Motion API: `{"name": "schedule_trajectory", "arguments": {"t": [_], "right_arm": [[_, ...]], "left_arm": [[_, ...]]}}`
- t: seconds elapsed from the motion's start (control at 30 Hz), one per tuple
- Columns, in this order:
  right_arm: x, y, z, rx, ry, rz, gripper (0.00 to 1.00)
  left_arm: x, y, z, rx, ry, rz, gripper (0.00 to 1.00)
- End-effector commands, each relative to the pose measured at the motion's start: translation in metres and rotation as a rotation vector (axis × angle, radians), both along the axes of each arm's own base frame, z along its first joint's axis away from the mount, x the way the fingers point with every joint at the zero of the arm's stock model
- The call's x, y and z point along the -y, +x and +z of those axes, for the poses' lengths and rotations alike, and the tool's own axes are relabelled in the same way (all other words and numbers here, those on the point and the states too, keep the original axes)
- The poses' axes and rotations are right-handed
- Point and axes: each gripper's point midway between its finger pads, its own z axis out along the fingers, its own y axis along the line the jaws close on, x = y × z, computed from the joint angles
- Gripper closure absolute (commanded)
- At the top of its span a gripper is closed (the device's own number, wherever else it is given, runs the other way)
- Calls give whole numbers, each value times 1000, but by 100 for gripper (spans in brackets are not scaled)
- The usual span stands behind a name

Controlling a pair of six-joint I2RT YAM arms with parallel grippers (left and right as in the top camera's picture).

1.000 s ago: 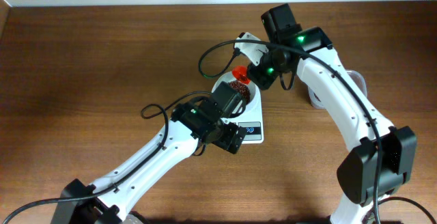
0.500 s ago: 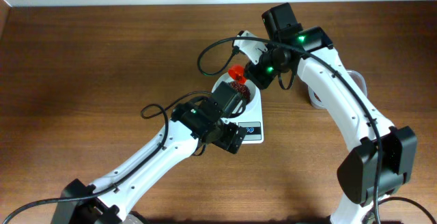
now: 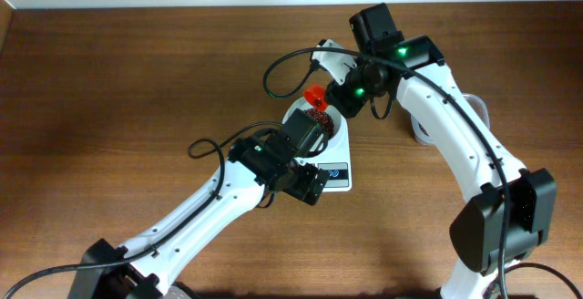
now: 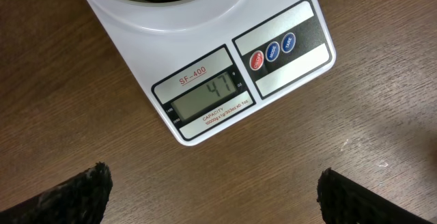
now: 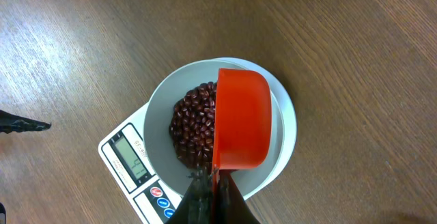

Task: Scoop item into bowl and weigh 50g on scale
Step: 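Lower and tilt the red scoop further over the bowl with the right gripper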

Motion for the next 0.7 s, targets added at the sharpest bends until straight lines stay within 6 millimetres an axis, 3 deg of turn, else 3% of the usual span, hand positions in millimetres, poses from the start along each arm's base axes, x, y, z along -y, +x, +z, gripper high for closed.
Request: {"name": "schedule_trajectory", "arguments": {"t": [0.0,0.1,0.17,0.3,0.67], "right_arm": [[-1,2,27,49,45,-10,96],[-5,-3,27,29,64,6,96],[-14,-30,24,25,52,210,96],[-4,-11,21,30,14,56,96],[-8,-9,24,38,43,62,96]], "left_arm": [[2,5,4,14,-4,14,1],[2,5,4,14,-4,14,1],[2,5,4,14,-4,14,1],[2,5,4,14,-4,14,1],[2,5,4,14,-4,14,1]]}}
